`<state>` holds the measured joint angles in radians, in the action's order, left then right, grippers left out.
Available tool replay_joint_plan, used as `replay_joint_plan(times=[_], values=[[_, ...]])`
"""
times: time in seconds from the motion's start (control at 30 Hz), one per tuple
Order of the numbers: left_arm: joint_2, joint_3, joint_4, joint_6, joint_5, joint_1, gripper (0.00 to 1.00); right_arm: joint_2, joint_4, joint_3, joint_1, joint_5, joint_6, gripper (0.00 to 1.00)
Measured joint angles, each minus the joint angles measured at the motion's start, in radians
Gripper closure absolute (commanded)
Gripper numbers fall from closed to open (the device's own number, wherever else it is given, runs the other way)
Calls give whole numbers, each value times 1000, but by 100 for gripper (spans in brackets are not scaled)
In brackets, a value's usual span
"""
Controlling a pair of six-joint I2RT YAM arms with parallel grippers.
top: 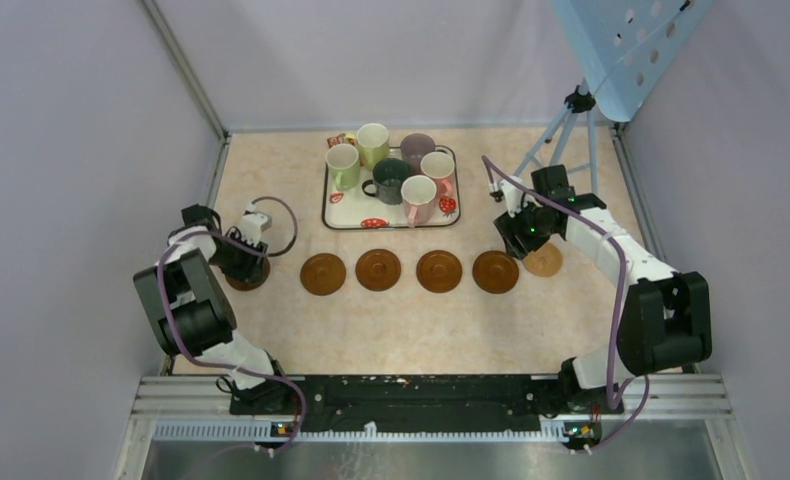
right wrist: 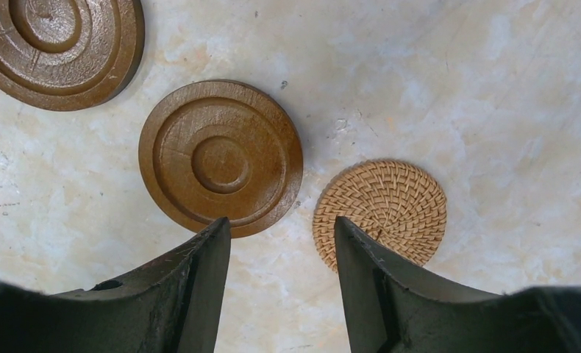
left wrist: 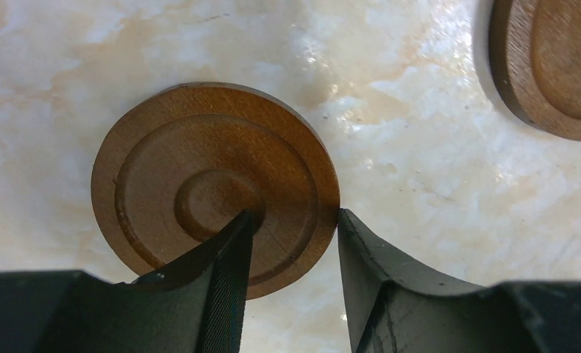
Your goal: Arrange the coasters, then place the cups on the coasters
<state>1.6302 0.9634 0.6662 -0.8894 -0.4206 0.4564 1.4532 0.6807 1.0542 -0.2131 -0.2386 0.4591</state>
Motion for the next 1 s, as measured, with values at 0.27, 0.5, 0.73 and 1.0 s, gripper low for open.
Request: replay_joint_plan(times=[0.27, 0.5, 0.73, 1.0], values=[[-31, -31, 59, -64, -49, 0, 51, 0, 3, 0, 14, 1, 0, 46], [-34, -38, 92, -87, -85, -9, 51, 0, 21, 0, 20, 0, 1, 46], [-36, -42, 112, -105, -96, -20, 50, 1, 39, 1, 20, -16, 2, 46], [-24, -30, 113, -103, -95, -34, 48, 14, 69, 34, 22, -21, 5, 46]])
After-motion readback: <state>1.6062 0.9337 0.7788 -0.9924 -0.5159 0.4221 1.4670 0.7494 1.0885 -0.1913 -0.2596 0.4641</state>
